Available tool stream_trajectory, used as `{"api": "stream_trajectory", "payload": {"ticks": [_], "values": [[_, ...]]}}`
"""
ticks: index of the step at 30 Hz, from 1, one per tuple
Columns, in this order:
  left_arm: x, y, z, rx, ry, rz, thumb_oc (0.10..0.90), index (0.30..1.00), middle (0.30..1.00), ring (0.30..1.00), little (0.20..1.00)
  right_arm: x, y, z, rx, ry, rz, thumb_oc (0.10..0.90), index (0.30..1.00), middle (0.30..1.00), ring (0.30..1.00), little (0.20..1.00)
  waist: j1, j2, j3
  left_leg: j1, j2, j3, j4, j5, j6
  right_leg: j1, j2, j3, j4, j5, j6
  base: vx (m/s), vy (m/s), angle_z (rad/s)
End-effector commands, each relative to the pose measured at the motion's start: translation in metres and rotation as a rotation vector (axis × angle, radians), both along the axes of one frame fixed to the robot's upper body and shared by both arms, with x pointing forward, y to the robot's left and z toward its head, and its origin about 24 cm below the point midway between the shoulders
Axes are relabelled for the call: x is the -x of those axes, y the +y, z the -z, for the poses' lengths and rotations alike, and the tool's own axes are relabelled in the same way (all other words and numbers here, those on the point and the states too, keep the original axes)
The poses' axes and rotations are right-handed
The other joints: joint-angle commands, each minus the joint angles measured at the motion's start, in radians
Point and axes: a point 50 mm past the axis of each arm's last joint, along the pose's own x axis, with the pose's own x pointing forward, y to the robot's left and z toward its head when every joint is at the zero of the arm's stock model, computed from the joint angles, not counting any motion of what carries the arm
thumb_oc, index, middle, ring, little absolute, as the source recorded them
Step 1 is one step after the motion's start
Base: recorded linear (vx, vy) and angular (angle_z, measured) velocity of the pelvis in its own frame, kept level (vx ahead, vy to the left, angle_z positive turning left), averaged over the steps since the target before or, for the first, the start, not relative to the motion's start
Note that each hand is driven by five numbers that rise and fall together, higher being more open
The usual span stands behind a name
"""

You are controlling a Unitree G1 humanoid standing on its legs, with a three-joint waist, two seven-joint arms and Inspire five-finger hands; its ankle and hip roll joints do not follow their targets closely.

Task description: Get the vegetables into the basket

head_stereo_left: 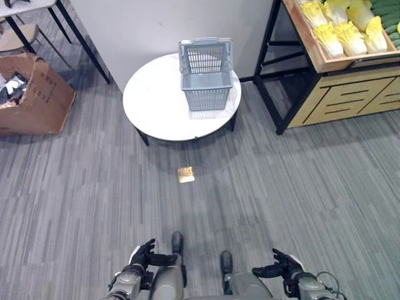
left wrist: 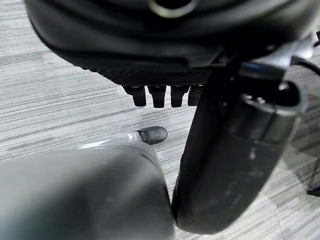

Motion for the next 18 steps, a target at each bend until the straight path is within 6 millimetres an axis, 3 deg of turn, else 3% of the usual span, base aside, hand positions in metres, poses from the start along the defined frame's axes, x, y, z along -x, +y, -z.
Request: {"api": "stream_trajectory", "payload": {"ticks": [1, 3, 6, 9, 10, 12, 13, 14, 16, 17, 18], "values": [[0.038, 0.017, 0.008, -0.061, 0.107, 0.012, 0.900, 1.000, 1.000, 1.000, 1.000, 0.004, -0.002, -0.002, -0.010, -0.047, 0.012, 0.900, 1.000, 1.000, 1.000, 1.000, -0.008, -0.032, -0.054, -0.101, -0.043, 0.014, 0.133, 0.051, 0.056, 0.128, -0.120, 0.008, 0.098, -0.058, 0.147, 0.19, 0.143, -0.69], [0.037, 0.022, 0.007, -0.073, 0.106, -0.005, 0.900, 1.000, 1.000, 1.000, 1.000, 0.002, 0.001, -0.002, -0.018, -0.054, 0.010, 0.900, 1.000, 1.000, 1.000, 1.000, -0.010, -0.051, -0.067, -0.105, -0.068, 0.038, 0.180, 0.006, 0.080, 0.109, -0.158, 0.031, 0.126, -0.009, 0.171, 0.29, 0.203, -0.60], [0.032, 0.029, 0.004, -0.081, 0.080, -0.016, 0.900, 1.000, 1.000, 1.000, 1.000, -0.004, 0.007, -0.002, -0.029, -0.069, -0.033, 0.900, 1.000, 1.000, 1.000, 1.000, -0.005, -0.066, -0.078, -0.091, -0.090, 0.079, 0.214, -0.057, 0.114, 0.052, -0.189, 0.063, 0.234, 0.117, 0.191, 0.27, 0.191, -0.62], [0.024, 0.032, 0.000, -0.081, 0.045, -0.024, 0.900, 1.000, 1.000, 1.000, 1.000, -0.014, 0.011, -0.005, -0.038, -0.103, -0.060, 0.900, 1.000, 1.000, 1.000, 1.000, -0.001, -0.053, -0.056, -0.028, -0.111, 0.097, 0.206, -0.102, 0.151, -0.035, -0.206, 0.024, 0.429, 0.250, 0.186, 0.24, 0.233, -0.38], [0.021, 0.032, -0.001, -0.078, 0.036, -0.023, 0.900, 1.000, 1.000, 1.000, 1.000, -0.017, 0.012, -0.006, -0.040, -0.114, -0.063, 0.900, 1.000, 1.000, 1.000, 1.000, -0.005, -0.038, -0.049, -0.003, -0.113, 0.095, 0.195, -0.105, 0.160, -0.060, -0.191, 0.015, 0.495, 0.270, 0.181, 0.25, 0.251, -0.14], [0.017, 0.033, -0.003, -0.079, 0.018, -0.038, 0.900, 1.000, 1.000, 1.000, 1.000, -0.023, 0.015, -0.008, -0.047, -0.144, -0.059, 0.900, 1.000, 1.000, 1.000, 1.000, -0.013, -0.017, -0.031, 0.069, -0.115, 0.093, 0.161, -0.121, 0.176, -0.141, -0.189, -0.044, 0.573, 0.262, 0.172, 0.34, 0.239, -0.06], [0.016, 0.033, -0.003, -0.072, 0.011, -0.052, 0.900, 1.000, 1.000, 1.000, 1.000, -0.025, 0.017, -0.009, -0.054, -0.155, -0.069, 0.900, 1.000, 1.000, 1.000, 1.000, -0.025, -0.009, -0.024, 0.125, -0.116, 0.089, 0.126, -0.120, 0.176, -0.219, -0.182, -0.090, 0.561, 0.220, 0.162, 0.32, 0.146, -0.04], [0.016, 0.033, -0.003, -0.072, 0.011, -0.052, 0.900, 1.000, 1.000, 1.000, 1.000, -0.025, 0.017, -0.009, -0.054, -0.155, -0.069, 0.900, 1.000, 1.000, 1.000, 1.000, -0.028, -0.011, -0.021, 0.129, -0.118, 0.087, 0.125, -0.121, 0.175, -0.216, -0.185, -0.092, 0.567, 0.214, 0.162, 0.32, 0.055, -0.13], [0.018, 0.031, -0.002, -0.065, 0.019, -0.056, 0.900, 1.000, 1.000, 1.000, 1.000, -0.027, 0.018, -0.009, -0.060, -0.165, -0.066, 0.900, 1.000, 1.000, 1.000, 1.000, -0.041, -0.019, -0.015, 0.180, -0.127, 0.075, 0.102, -0.136, 0.163, -0.273, -0.182, -0.139, 0.437, 0.177, 0.162, 0.40, -0.100, 0.13], [0.021, 0.030, 0.000, -0.063, 0.034, -0.056, 0.900, 1.000, 1.000, 1.000, 1.000, -0.029, 0.020, -0.010, -0.064, -0.171, -0.063, 0.900, 1.000, 1.000, 1.000, 1.000, -0.057, -0.035, -0.006, 0.239, -0.133, 0.056, 0.088, -0.168, 0.146, -0.283, -0.199, -0.170, 0.268, 0.193, 0.183, 0.42, -0.151, 0.26], [0.021, 0.030, 0.000, -0.062, 0.034, -0.056, 0.900, 1.000, 1.000, 1.000, 1.000, -0.029, 0.020, -0.010, -0.064, -0.171, -0.063, 0.900, 1.000, 1.000, 1.000, 1.000, -0.058, -0.033, -0.002, 0.244, -0.131, 0.054, 0.087, -0.170, 0.145, -0.276, -0.197, -0.173, 0.265, 0.193, 0.183, 0.62, -0.257, 0.33]]}}
